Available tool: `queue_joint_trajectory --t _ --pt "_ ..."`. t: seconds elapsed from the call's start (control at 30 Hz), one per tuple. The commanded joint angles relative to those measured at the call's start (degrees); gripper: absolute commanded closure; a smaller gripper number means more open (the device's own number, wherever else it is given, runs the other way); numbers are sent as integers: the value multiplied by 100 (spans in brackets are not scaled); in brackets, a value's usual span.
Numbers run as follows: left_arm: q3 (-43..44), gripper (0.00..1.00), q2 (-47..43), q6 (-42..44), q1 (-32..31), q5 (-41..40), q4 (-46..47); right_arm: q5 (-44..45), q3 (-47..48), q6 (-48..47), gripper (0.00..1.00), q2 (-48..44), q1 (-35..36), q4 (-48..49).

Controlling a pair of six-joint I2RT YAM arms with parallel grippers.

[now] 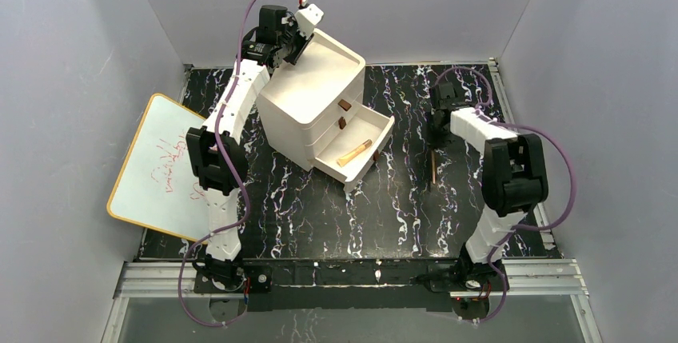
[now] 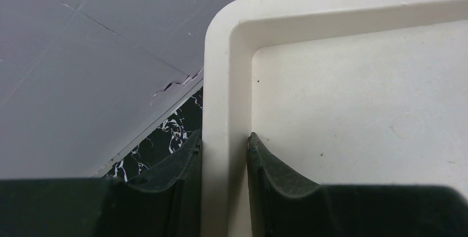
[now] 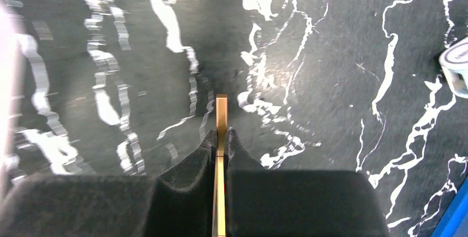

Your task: Organize the makeup

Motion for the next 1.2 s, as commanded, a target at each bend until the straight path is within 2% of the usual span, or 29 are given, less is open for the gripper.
queue_joint_trajectory --t 0.0,0.3,0.43,0.6,0.77,1.03,1.17 --pt "-377 100 494 395 -410 0 -1394 -69 727 922 99 -950 245 -196" --pt "-323 100 511 339 -415 36 -1388 -176 1262 2434 99 -1669 986 157" --pt "-317 100 511 332 -435 19 -1393 301 1648 3326 99 -1482 1503 19" --pt "-317 100 492 336 -445 -2 -1392 770 1696 4365 99 -1260 2071 195" --pt "-326 100 459 331 -454 -17 -1398 1175 2039 5409 99 -794 2399 -308" --pt "-331 100 435 340 -454 -30 -1401 1487 937 6341 99 -941 2538 403" --pt "-327 100 446 347 -463 -38 -1402 1618 825 6729 99 -742 2570 135"
